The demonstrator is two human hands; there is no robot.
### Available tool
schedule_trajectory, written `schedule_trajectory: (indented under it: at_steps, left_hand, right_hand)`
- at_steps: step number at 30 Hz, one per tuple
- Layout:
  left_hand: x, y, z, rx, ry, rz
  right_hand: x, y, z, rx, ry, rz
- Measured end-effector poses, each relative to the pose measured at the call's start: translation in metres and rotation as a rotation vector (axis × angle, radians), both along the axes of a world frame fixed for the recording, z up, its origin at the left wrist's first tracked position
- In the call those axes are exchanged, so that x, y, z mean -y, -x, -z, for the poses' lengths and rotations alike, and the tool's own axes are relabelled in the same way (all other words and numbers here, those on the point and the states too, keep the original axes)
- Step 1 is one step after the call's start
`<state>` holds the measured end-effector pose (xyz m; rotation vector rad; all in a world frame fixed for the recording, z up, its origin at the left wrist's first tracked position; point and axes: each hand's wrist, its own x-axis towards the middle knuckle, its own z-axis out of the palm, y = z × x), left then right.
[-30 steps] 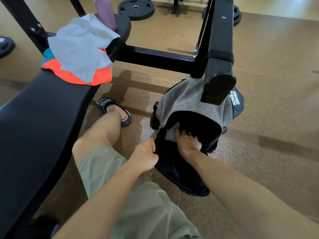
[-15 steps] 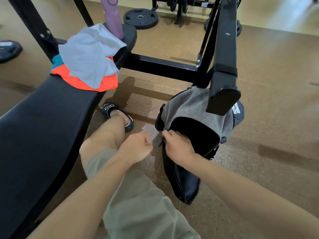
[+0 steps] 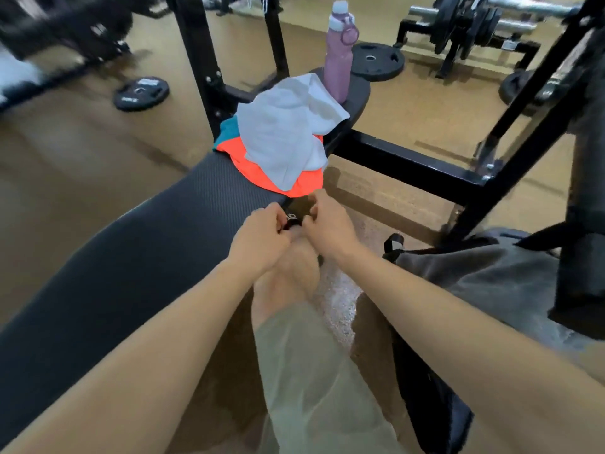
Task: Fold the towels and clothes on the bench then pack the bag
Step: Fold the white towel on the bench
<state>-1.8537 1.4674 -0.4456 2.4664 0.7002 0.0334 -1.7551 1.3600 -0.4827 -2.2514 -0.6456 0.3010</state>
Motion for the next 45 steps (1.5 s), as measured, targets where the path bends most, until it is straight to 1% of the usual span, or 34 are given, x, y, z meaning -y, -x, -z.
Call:
schedule_trajectory:
  at_steps: [3,5,9,10,13,17,20,22,24,25,28,29,30,31,32,34,36,38,41,43,45]
  left_hand:
    - [-0.037,-0.007,0.004,-0.042,0.016,-0.047]
    - [-0.058,-0.013,0.009,-0.065,0.023,-0.058]
    - [-0.087,-0.022,0.026,-0.098,0.084,-0.072]
    - [-0.092,-0.024,0.029,-0.101,0.097,-0.071]
    - [-0.1,-0.026,0.04,-0.1,0.145,-0.069]
    - [-0.107,-0.022,0.046,-0.077,0.191,-0.078]
    - [-0.108,-0.015,0.04,-0.046,0.24,-0.112]
    - [-0.106,-0.008,0.031,-0.004,0.31,-0.177]
    - [-0.103,0.001,0.019,0.059,0.418,-0.279]
    - [-0.101,0.006,0.011,0.112,0.523,-0.36]
    - [-0.106,0.036,-0.012,0.273,1.033,-0.621]
    - [-0.109,0.052,-0.019,0.324,1.174,-0.643]
    - [-0.111,0.071,-0.024,0.358,1.251,-0.599]
    - [-0.112,0.089,-0.026,0.367,1.275,-0.521]
    - [-0.111,0.109,-0.028,0.347,1.263,-0.471]
    - [-0.11,0.143,-0.027,0.286,1.215,-0.468]
    - [-0.112,0.178,-0.021,0.227,1.162,-0.528]
    - [-0.114,0.208,-0.018,0.173,1.041,-0.587]
    - [-0.112,0.237,-0.023,0.23,0.881,-0.694]
    - [-0.109,0.248,-0.032,0.256,0.783,-0.692]
    - [-0.107,0.256,-0.043,0.258,0.695,-0.649]
  right_hand:
    - [-0.041,-0.033,0.007,-0.04,-0.011,-0.018]
    - [-0.066,-0.055,0.015,-0.06,0.014,0.009]
    - [-0.1,-0.094,0.028,0.027,0.183,0.0]
    - [-0.106,-0.103,0.031,0.022,0.201,0.014]
    - [-0.123,-0.119,0.04,0.001,0.182,0.094]
    - [-0.135,-0.12,0.036,0.144,0.177,0.125]
    - [-0.138,-0.106,0.021,0.179,0.103,0.156]
    - [-0.143,-0.088,0.005,0.171,0.015,0.149]
    - [-0.145,-0.059,-0.017,0.15,-0.129,0.083]
    - [-0.146,-0.04,-0.029,0.136,-0.2,0.026]
    - [-0.141,0.03,-0.06,0.062,-0.305,-0.189]
    - [-0.138,0.054,-0.066,0.004,-0.315,-0.264]
    - [-0.133,0.078,-0.071,-0.061,-0.315,-0.342]
    - [-0.128,0.1,-0.073,-0.122,-0.308,-0.417]
    - [-0.122,0.119,-0.073,-0.177,-0.297,-0.484]
    - [-0.109,0.15,-0.072,-0.278,-0.248,-0.605]
    - [-0.096,0.171,-0.068,-0.373,-0.18,-0.709]
    - [-0.086,0.183,-0.065,-0.4,-0.111,-0.74]
    - [-0.08,0.186,-0.058,-0.312,-0.078,-0.627]
    - [-0.081,0.181,-0.053,-0.214,-0.068,-0.537]
    - [-0.084,0.178,-0.05,-0.131,-0.028,-0.52]
